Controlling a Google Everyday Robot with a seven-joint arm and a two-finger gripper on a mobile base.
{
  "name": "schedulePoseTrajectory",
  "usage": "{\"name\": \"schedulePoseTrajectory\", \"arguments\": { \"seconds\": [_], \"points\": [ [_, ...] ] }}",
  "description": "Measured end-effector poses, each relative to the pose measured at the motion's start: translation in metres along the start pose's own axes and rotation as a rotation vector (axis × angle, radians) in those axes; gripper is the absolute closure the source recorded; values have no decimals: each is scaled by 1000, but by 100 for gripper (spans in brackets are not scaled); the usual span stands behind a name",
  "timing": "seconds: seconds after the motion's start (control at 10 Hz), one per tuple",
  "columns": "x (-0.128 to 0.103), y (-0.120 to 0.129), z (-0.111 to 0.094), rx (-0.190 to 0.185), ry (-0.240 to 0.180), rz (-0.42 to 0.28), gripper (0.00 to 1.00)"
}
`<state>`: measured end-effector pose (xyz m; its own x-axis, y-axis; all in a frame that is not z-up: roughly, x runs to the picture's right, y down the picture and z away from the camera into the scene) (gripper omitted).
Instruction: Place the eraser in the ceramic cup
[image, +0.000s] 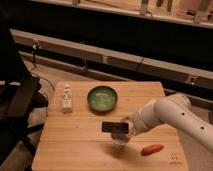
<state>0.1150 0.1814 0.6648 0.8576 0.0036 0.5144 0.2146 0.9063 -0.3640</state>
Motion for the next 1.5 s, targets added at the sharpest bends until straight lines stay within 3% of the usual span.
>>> {"name": "schedulePoseTrajectory", "arguments": {
  "seconds": [0.2,0.9,1.2,1.5],
  "points": [
    [5,9,0,-8,3,35,90],
    [27,30,-19,25,47,129,22],
    [33,33,-19,25,45,150,20],
    [27,25,-16,29,45,127,20]
  ]
}}
